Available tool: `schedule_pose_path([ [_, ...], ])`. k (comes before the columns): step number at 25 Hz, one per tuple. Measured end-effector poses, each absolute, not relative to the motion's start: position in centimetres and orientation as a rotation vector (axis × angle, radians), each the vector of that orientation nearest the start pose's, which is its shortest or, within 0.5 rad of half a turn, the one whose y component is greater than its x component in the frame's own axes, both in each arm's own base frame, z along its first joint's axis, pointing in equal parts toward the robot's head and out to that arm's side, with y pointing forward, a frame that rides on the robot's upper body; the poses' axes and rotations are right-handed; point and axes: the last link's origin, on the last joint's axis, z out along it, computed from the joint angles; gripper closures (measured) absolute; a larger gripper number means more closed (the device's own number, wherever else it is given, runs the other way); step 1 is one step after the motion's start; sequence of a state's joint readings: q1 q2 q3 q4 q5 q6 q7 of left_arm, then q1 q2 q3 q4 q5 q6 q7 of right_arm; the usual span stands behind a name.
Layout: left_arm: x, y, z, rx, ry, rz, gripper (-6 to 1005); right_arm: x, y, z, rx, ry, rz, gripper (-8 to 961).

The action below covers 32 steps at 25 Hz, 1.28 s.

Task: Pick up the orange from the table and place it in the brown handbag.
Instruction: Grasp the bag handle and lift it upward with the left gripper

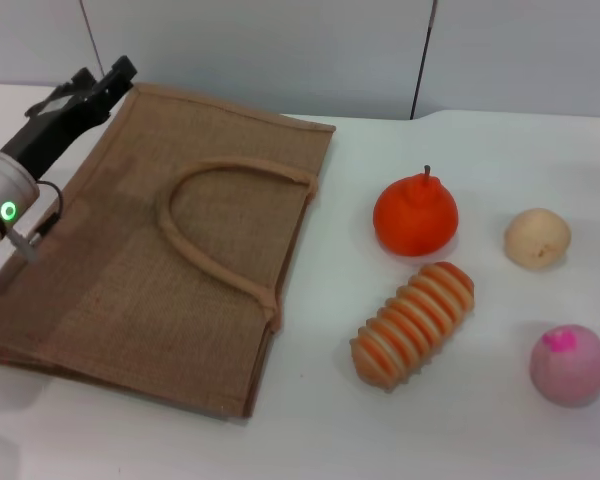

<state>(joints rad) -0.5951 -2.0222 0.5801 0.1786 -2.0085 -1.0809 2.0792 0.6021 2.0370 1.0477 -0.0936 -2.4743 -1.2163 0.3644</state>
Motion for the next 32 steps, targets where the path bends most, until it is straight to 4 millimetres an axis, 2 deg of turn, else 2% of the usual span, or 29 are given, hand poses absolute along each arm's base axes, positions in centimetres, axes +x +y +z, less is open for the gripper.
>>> schedule_pose_path([
  [4, -31.0, 40.2, 3.9, -1.747, -1.091, -1.024, 271, 33.5, 36.6, 3.3, -1.584, 0.531, 0.717, 70],
  [10, -30.7, 41.5, 4.4, -1.833, -1.243, -0.864, 271, 33.6, 36.7, 3.2, -1.586, 0.543, 0.702, 69],
  [20, -29.6, 42.8, 3.9, -1.960, -1.332, -0.579, 272, 33.6, 36.8, 3.2, -1.587, 0.543, 0.699, 69],
  [21, -29.3, 43.1, 3.7, -1.988, -1.330, -0.498, 272, 33.6, 36.8, 3.2, -1.587, 0.543, 0.699, 69],
  [32, -28.4, 43.8, 2.6, -2.059, -1.337, -0.280, 275, 33.5, 36.9, 3.2, -1.588, 0.540, 0.701, 69],
])
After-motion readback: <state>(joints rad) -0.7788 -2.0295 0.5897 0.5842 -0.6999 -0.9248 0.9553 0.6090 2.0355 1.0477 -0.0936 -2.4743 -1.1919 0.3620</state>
